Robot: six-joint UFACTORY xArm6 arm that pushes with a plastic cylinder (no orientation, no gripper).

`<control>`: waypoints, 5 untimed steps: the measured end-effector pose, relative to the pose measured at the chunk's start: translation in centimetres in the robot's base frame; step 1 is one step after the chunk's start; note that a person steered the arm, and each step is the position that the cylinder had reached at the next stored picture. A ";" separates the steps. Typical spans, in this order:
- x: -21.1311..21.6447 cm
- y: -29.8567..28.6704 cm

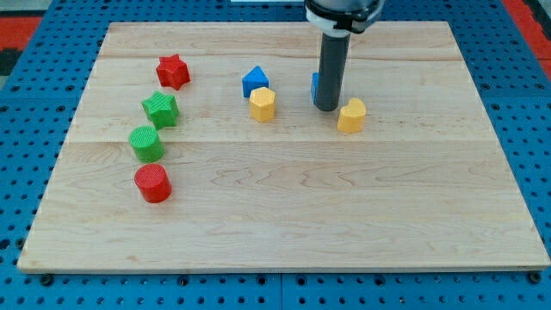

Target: Nudge the yellow hexagon and blue triangle left a bit

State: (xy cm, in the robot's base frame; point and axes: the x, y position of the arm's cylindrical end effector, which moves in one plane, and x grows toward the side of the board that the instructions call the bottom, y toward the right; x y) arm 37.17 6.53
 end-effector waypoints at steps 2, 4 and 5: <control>-0.6 -0.4; -0.2 -3.2; -0.2 -6.2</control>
State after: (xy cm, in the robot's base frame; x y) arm 36.94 0.36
